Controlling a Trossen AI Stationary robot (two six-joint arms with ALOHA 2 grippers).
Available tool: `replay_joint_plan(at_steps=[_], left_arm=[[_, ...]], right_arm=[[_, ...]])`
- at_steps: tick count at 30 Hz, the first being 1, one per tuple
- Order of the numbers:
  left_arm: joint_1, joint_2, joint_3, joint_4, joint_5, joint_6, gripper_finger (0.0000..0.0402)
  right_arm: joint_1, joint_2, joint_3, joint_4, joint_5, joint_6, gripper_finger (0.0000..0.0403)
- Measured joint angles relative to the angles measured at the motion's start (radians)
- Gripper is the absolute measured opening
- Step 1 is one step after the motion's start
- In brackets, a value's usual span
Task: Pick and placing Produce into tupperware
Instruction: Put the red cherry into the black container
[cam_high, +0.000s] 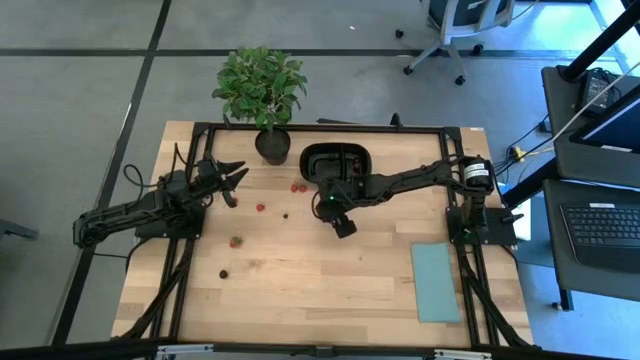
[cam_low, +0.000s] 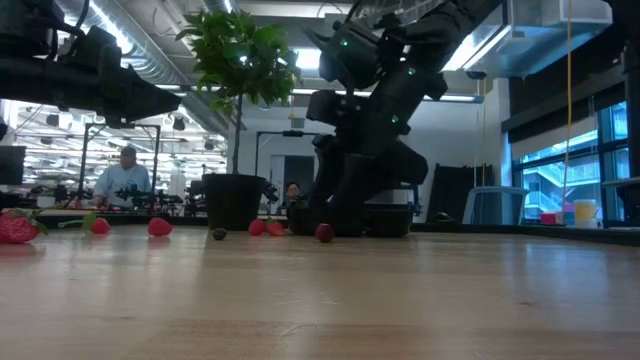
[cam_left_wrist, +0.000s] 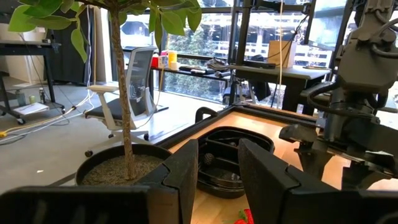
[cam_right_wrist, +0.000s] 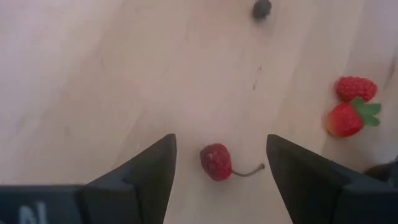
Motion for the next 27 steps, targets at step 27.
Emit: replay_joint_plan(at_steps=[27], left_arm=[[0.000,0.000,0.000,0.000,0.002,0.002,0.0110]], right_arm=[[-0.033,0.079,0.001,0.021,-0.028,0.042,0.0189]])
